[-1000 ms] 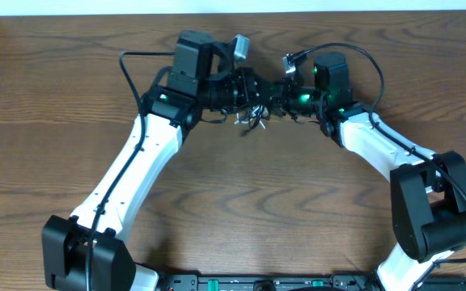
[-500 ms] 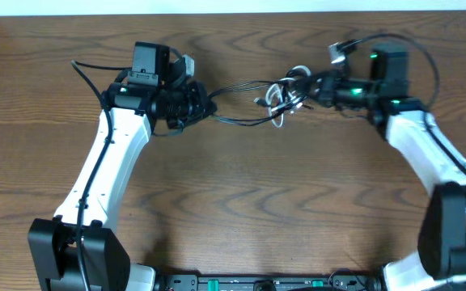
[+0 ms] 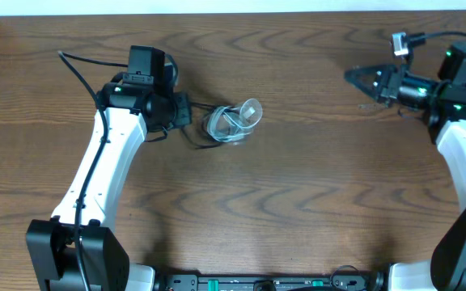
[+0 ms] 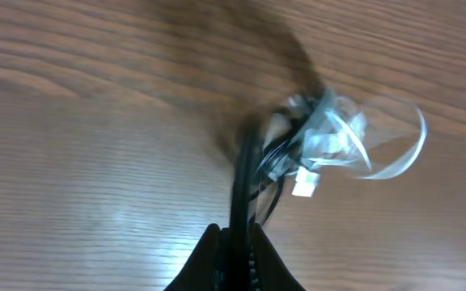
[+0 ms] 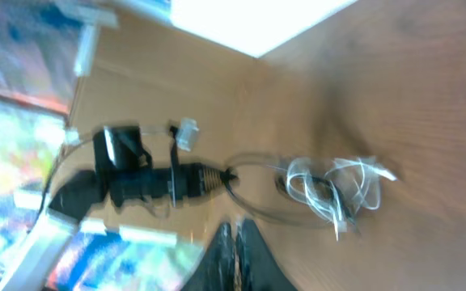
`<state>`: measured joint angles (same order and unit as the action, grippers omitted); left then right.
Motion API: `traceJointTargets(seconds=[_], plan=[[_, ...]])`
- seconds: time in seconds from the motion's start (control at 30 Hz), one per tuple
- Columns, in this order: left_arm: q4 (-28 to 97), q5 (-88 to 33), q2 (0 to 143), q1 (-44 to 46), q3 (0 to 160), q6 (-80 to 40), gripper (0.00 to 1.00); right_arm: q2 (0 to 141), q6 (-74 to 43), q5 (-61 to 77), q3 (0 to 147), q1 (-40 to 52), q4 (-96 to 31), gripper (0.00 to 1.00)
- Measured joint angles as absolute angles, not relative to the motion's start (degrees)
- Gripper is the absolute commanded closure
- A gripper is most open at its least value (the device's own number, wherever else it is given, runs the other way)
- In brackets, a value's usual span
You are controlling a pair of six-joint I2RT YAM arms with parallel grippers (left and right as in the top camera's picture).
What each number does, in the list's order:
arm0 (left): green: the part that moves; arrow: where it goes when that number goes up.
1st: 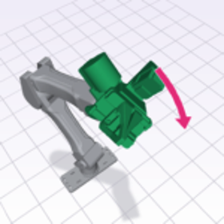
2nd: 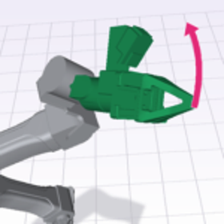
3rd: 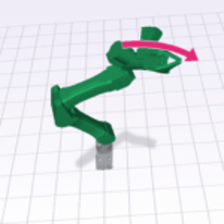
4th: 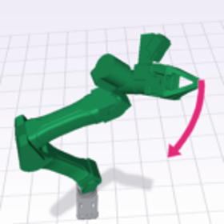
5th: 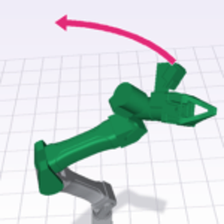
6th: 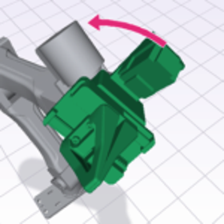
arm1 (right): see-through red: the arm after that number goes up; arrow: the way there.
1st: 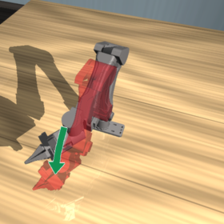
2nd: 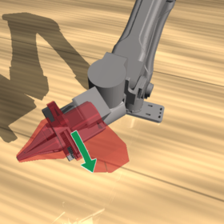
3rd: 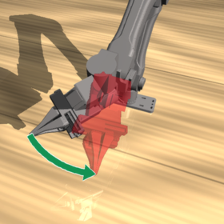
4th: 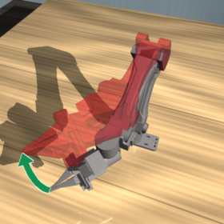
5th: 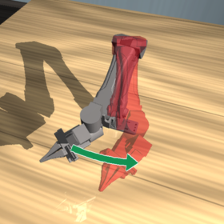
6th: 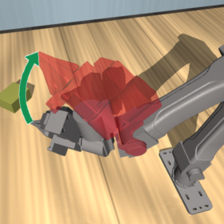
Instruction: Untangle cables
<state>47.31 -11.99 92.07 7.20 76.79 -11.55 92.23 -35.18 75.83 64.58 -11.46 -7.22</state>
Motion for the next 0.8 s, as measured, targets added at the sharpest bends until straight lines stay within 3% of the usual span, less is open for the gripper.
traceJointTargets(seconds=[0.17, 0.27, 0.47, 0.8], plan=[[47.0, -10.2, 92.1, 7.2, 76.8, -10.5, 0.93, 92.0, -25.0, 67.2, 64.6, -11.3, -25.7, 0.99], [46.8, -11.7, 92.1, 7.2, 76.8, -9.5, 0.93, 92.0, -20.2, 61.7, 64.5, -10.2, -30.3, 0.95], [43.7, -20.5, 92.1, 7.2, 76.8, -6.7, 0.92, 92.0, -15.6, 56.7, 64.5, -6.5, -30.5, 0.67], [31.4, -49.9, 92.1, 7.2, 76.7, -6.0, 0.93, 92.0, -17.1, 51.2, 64.5, 2.0, -27.0, 0.64]])
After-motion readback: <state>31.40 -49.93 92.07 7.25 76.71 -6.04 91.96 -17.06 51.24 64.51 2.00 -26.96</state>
